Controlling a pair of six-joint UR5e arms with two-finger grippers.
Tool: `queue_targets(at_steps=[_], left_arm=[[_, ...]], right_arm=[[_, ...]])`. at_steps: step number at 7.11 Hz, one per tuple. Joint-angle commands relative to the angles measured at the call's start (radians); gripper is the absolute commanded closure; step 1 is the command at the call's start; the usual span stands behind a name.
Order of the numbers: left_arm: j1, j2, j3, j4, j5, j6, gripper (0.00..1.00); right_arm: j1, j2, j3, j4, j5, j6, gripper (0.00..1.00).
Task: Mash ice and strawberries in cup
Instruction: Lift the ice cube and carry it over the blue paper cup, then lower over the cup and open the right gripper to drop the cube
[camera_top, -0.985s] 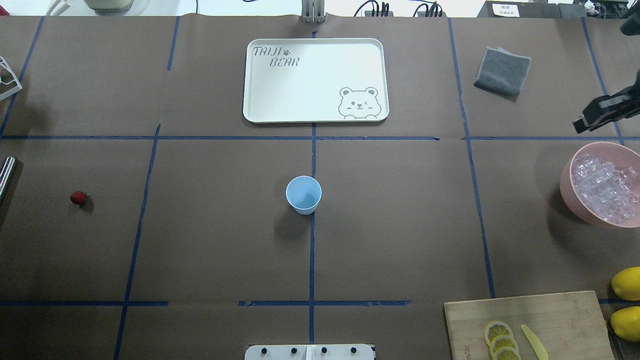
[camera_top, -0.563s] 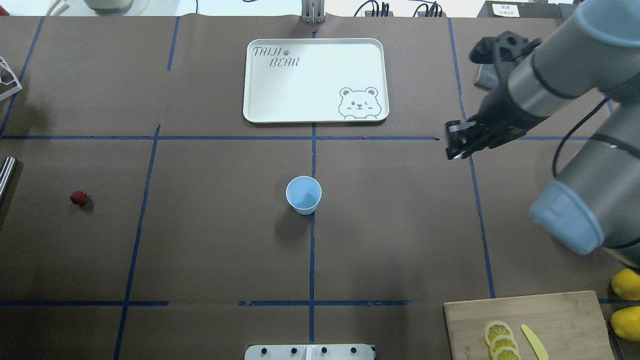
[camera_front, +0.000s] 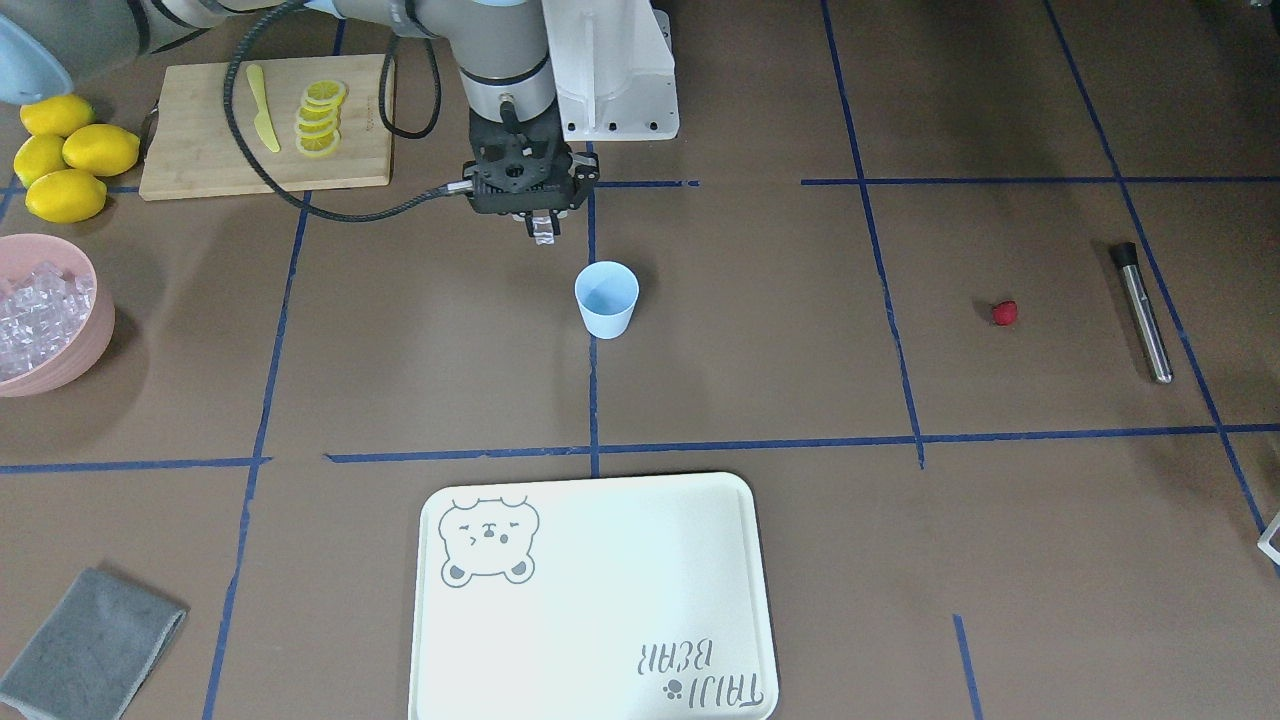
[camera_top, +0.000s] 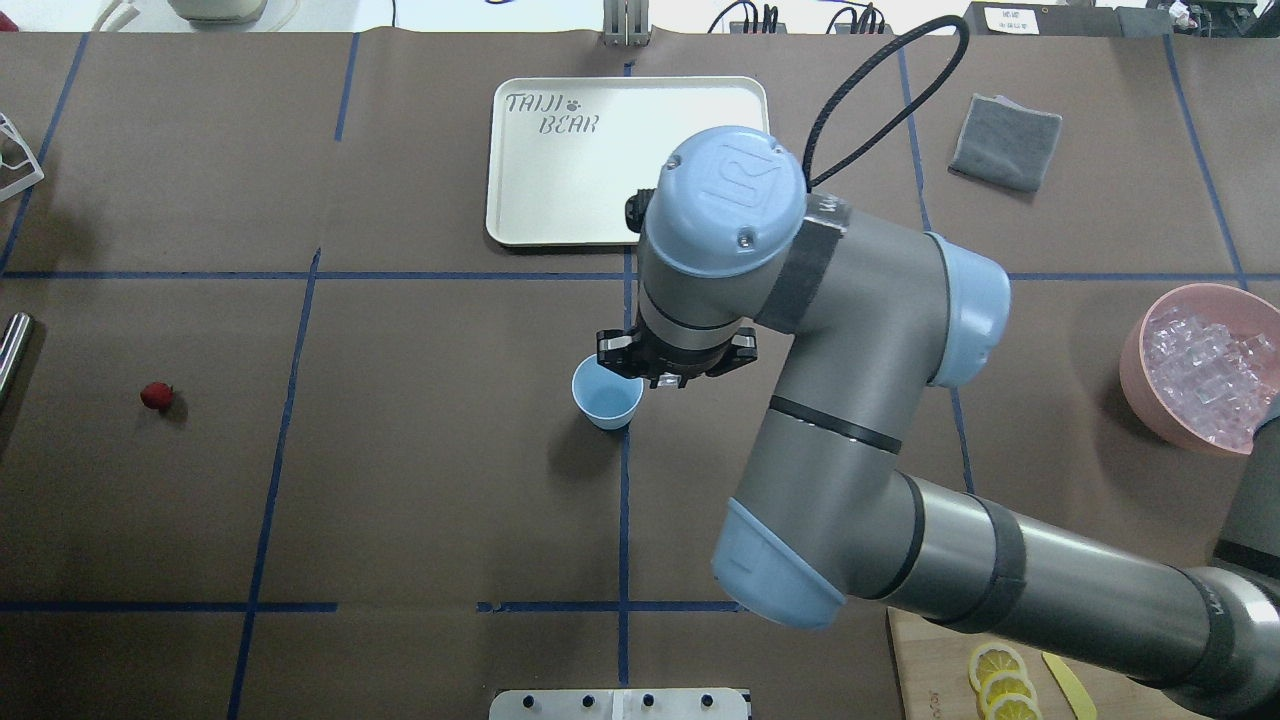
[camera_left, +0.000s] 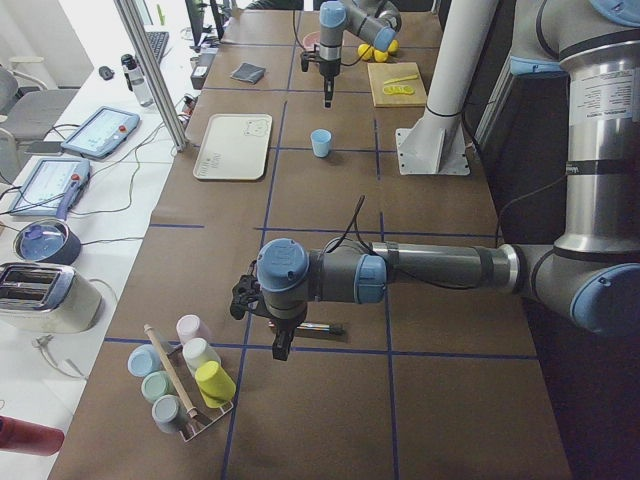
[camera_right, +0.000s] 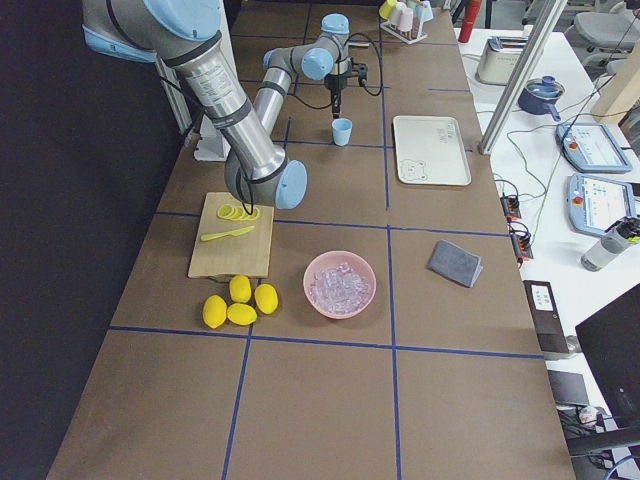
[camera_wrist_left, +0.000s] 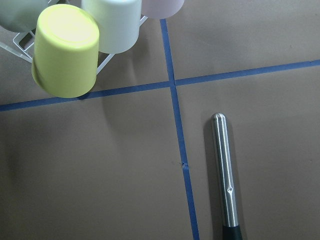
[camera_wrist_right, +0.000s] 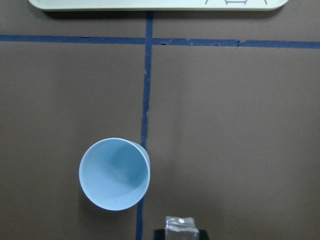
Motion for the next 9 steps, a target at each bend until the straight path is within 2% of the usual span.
queue_targets(at_steps=[1, 3, 7, 9], left_arm=[[0.0, 0.0, 0.0, 0.0, 0.0, 0.0, 0.0], [0.001, 0.0, 0.002, 0.0, 0.0, 0.0, 0.0], [0.0, 0.0, 0.002, 0.0, 0.0, 0.0, 0.0], [0.0, 0.0, 0.002, 0.0, 0.002, 0.0, 0.0]], right_arm=[[-0.017, 0.095, -0.133, 0.025, -0.021, 0.024, 1.0], [-0.035, 0.103, -0.193, 0.065, -0.036, 0.027, 1.0], [-0.049, 0.103, -0.217, 0.064, -0.038, 0.026, 0.97], [-0.05, 0.103, -0.223, 0.065, -0.036, 0.027, 0.73]])
